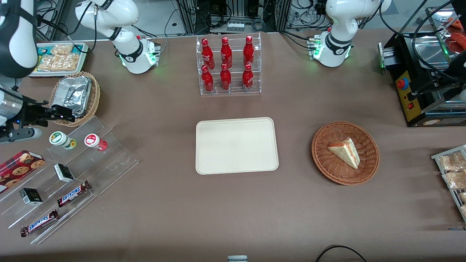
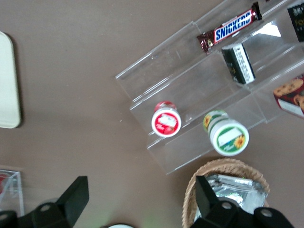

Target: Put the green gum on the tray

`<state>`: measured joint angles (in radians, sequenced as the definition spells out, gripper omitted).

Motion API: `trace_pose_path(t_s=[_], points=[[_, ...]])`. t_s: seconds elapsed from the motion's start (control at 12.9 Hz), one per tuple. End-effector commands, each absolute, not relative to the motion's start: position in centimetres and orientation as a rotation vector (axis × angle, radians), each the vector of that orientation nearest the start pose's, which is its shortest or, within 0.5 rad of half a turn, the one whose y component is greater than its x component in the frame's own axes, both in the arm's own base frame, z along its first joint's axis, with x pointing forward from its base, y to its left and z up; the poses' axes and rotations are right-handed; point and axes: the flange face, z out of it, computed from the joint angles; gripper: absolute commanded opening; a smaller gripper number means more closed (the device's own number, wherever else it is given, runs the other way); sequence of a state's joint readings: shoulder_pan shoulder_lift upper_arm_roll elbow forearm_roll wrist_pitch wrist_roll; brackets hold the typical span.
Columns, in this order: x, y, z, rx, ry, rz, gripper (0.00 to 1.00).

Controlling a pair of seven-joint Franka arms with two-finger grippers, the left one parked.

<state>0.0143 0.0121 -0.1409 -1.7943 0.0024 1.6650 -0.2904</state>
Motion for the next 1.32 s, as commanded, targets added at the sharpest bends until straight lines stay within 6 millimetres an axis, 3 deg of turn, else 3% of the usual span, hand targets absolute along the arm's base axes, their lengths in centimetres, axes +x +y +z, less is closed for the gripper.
trace_pose_path(t_s=[0.0, 0.31, 0.39, 0.78, 1.24], points=[[53.0, -9.9, 49.4, -3.082, -0.493, 0.157, 1.0], [52.4, -14.7, 46.7, -2.944, -1.065, 0.068, 1.0], [52.2, -15.4, 45.9, -2.93, -1.12, 0.047, 1.0], [50.9, -17.5, 43.0, -2.918, -1.188, 0.0, 1.0], [50.3, -18.1, 39.5, -2.936, -1.192, -0.052, 1.0]])
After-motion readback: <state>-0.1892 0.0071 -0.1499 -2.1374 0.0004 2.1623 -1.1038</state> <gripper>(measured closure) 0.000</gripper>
